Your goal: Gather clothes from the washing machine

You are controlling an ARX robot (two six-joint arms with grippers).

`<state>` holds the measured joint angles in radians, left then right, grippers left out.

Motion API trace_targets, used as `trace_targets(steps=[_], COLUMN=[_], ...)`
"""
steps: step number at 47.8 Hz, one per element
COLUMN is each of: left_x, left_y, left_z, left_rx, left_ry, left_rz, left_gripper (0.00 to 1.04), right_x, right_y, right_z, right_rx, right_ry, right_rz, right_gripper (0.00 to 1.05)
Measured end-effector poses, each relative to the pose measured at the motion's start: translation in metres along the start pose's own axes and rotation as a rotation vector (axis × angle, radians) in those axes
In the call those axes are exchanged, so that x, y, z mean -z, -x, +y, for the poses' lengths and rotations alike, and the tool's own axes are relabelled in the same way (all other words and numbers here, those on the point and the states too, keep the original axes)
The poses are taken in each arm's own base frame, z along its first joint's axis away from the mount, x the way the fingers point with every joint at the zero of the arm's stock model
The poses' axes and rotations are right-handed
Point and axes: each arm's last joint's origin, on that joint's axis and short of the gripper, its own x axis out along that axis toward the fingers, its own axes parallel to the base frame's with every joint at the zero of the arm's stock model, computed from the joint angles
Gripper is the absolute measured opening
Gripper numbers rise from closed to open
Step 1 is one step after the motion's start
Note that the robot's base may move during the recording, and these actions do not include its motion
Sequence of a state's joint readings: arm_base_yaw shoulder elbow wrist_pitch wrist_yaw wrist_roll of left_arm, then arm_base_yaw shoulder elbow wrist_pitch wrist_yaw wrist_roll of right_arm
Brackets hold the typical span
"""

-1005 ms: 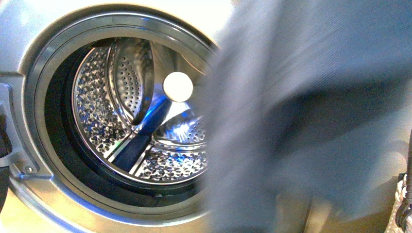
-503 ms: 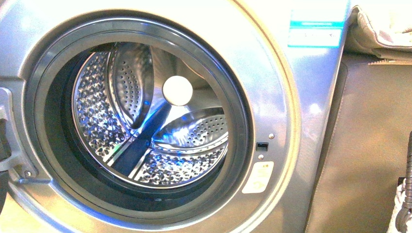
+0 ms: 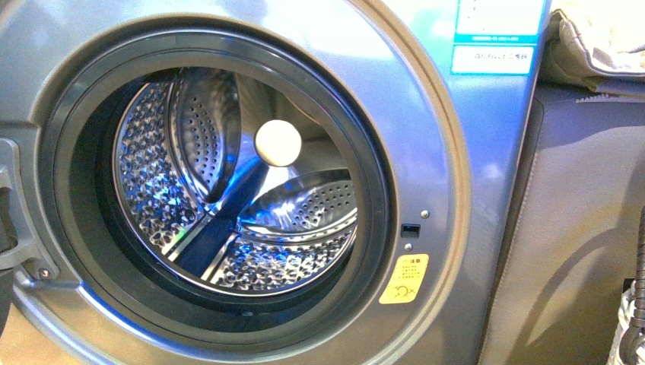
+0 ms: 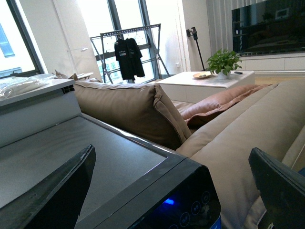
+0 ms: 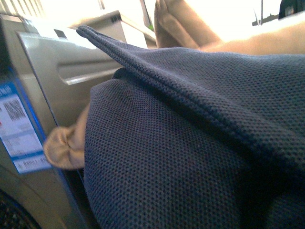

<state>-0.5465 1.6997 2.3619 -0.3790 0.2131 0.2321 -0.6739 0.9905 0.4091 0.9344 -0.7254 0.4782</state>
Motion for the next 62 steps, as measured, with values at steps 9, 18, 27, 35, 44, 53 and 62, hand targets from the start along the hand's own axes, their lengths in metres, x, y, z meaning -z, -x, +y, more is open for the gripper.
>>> trace_targets(steps=[9, 18, 27, 35, 44, 53, 62], left_x=[0.000, -0.012, -0.023, -0.024, -0.004, 0.049, 0.127], left_y=[0.000, -0.004, 0.016, 0.058, 0.107, 0.146, 0.185], left_z=[0.000, 0.013, 0.042, 0.057, 0.053, 0.036, 0.002], left_rx=[0.000, -0.186, -0.330, -0.439, -0.516, -0.570, -0.712], left_ry=[0.000, 0.073, 0.072, 0.053, 0.060, 0.146, 0.180], left_rz=[0.000, -0.038, -0.088, -0.087, -0.022, 0.110, 0.334], left_gripper=[0.98, 0.98, 0.98, 0.98, 0.98, 0.98, 0.69], right_x=[0.049, 0.086, 0.109, 0.117, 0.122, 0.108, 0.101], right_y=[0.002, 0.012, 0.022, 0.030, 0.039, 0.039, 0.038], right_z=[-0.017, -0.024, -0.026, -0.021, -0.007, 0.033, 0.046], right_rx=[0.047, 0.085, 0.117, 0.148, 0.182, 0.128, 0.109], right_ry=[-0.068, -0.095, -0.122, -0.124, -0.078, 0.061, 0.097], right_rz=[0.104, 0.191, 0.243, 0.243, 0.215, 0.072, 0.012], right_gripper=[0.07, 0.17, 0.49, 0.79, 0.97, 0.97, 0.97])
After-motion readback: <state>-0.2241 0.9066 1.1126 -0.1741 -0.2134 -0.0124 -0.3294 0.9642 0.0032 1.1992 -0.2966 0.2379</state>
